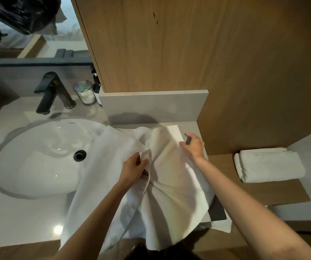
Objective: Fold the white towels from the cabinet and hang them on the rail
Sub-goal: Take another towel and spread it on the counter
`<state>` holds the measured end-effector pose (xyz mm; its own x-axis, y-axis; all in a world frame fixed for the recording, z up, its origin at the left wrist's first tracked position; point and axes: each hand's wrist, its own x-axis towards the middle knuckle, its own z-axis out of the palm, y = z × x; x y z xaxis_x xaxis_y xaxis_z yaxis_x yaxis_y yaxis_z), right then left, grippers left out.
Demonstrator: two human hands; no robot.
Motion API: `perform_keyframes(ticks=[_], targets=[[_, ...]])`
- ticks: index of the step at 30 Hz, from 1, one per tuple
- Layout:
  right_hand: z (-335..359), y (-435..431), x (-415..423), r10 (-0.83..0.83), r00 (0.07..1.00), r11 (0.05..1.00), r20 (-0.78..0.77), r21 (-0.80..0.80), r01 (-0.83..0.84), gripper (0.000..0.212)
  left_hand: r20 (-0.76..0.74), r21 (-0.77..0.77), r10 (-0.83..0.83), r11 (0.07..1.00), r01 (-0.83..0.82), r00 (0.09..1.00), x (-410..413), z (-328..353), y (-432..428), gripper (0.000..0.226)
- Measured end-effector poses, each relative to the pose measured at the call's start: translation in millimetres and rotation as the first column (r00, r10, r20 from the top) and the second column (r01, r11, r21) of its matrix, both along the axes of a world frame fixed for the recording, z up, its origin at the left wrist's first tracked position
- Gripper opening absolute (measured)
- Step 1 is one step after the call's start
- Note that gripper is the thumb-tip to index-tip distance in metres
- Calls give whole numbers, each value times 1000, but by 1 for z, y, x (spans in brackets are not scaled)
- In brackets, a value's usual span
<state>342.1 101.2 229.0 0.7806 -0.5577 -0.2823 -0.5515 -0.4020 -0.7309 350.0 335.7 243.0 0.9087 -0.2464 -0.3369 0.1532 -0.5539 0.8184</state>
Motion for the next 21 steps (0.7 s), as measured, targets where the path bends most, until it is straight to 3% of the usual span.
perform_keyframes(ticks=[4,8,12,16,21], targets=[[5,5,21,72,997,997,13,40,-72,55,-6,-5,5,1000,-6,1000,-1,-2,1,32],[5,14,29,56,997,970,47,233,-66,60,-2,-12,11,1000,-11,1000,-2,-4,1,35],[22,24,19,7,964,992,265,117,-39,23,-12,-34,45,998,-45,999,-5,0,0,34],[56,35,-12,85,910,995,405,-85,-55,37,63,-135,144,982,-134,988,-18,14,-1,35],[84,61,-57,148,873,977,464,-205,-57,31,196,-334,224,931,-150,955,-35,52,3,17]])
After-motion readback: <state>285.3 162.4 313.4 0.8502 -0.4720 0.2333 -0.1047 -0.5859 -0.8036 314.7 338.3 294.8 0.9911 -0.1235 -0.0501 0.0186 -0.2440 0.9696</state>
